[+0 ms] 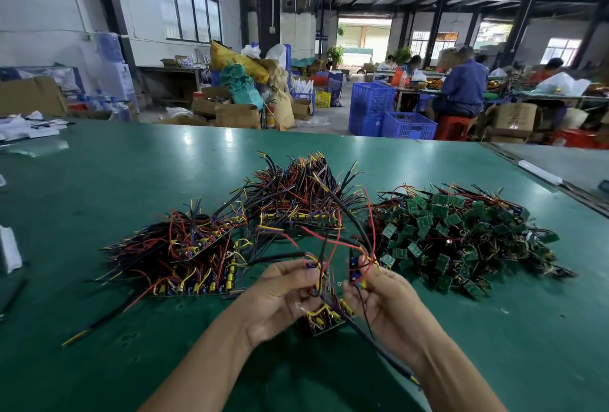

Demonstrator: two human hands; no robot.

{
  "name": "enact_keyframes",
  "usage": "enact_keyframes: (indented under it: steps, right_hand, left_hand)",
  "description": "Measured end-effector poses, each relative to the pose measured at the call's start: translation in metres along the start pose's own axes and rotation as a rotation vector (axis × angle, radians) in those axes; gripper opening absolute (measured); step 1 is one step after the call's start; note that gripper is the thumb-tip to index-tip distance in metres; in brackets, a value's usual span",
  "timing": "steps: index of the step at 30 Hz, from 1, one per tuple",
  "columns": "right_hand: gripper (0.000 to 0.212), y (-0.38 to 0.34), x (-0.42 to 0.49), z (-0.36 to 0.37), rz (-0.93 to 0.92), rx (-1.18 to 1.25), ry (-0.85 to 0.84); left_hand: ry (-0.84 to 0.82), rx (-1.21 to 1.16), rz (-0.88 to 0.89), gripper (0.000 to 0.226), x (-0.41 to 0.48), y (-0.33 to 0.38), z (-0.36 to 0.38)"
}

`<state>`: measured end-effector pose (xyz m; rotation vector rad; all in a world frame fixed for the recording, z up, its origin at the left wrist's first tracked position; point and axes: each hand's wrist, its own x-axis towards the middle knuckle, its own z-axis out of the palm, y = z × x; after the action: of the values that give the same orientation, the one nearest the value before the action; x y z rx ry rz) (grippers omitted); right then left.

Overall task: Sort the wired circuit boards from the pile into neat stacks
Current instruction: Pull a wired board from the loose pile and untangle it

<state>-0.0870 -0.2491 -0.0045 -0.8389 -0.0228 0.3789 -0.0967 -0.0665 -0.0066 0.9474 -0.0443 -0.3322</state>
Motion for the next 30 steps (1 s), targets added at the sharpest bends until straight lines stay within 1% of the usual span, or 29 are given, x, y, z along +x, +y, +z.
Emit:
enact_keyframes:
  steps: [3,5,6,8,11,15,16,18,19,21,25,27,29,30]
  right_hand:
    - [0.023,-0.001,0.003,-0.004,0.009,0.001,0.016]
    - [0.025,-0.001,0.004,-0.007,-0.017,-0.015,0.021]
    - [0.024,-0.002,0.004,-0.009,-0.041,-0.023,0.018]
    - [0.021,-0.004,0.004,-0.009,-0.077,-0.029,0.023]
    - [0.015,-0.008,0.006,-0.009,-0.118,0.017,0.072]
    - [0.02,-0.019,0.006,-0.012,-0.23,0.046,0.119]
    - [0.02,-0.023,0.005,-0.014,-0.257,0.072,0.127]
    - [0.022,-0.03,0.003,-0.018,-0.303,0.105,0.14]
    - [0.022,-0.033,0.003,-0.02,-0.309,0.104,0.139]
    - [0.023,-0.033,0.002,-0.019,-0.286,0.082,0.134]
    - [0.024,-0.026,0.006,-0.016,-0.218,0.01,0.119]
    - [0.027,-0.024,0.007,-0.016,-0.177,-0.011,0.097]
    - [0.027,-0.022,0.006,-0.017,-0.128,-0.048,0.084]
    - [0.027,-0.021,0.005,-0.015,-0.101,-0.066,0.078]
  left_hand:
    - [0.02,-0.001,0.035,0.039,0.001,0.008,-0.006]
    - [0.106,0.026,0.096,0.026,0.003,0.012,-0.01]
    - [0.168,0.062,0.138,0.026,0.005,0.014,-0.013]
    - [0.293,0.152,0.216,0.03,0.009,0.014,-0.019]
    - [0.436,0.338,0.287,0.016,0.013,0.01,-0.026]
    - [0.592,0.536,0.286,0.018,0.018,0.002,-0.036]
    - [0.627,0.617,0.289,0.019,0.019,0.0,-0.038]
    - [0.699,0.89,0.288,0.02,0.019,-0.004,-0.042]
    - [0.726,1.034,0.283,0.021,0.019,-0.006,-0.043]
    - [0.764,1.224,0.272,0.023,0.017,-0.007,-0.042]
    - [0.847,1.525,0.254,0.031,0.013,-0.007,-0.037]
    - [0.899,1.657,0.283,0.033,0.01,-0.006,-0.031]
    - [0.92,1.714,0.351,0.037,0.007,-0.003,-0.023]
    - [0.872,1.712,0.397,0.04,0.005,-0.002,-0.019]
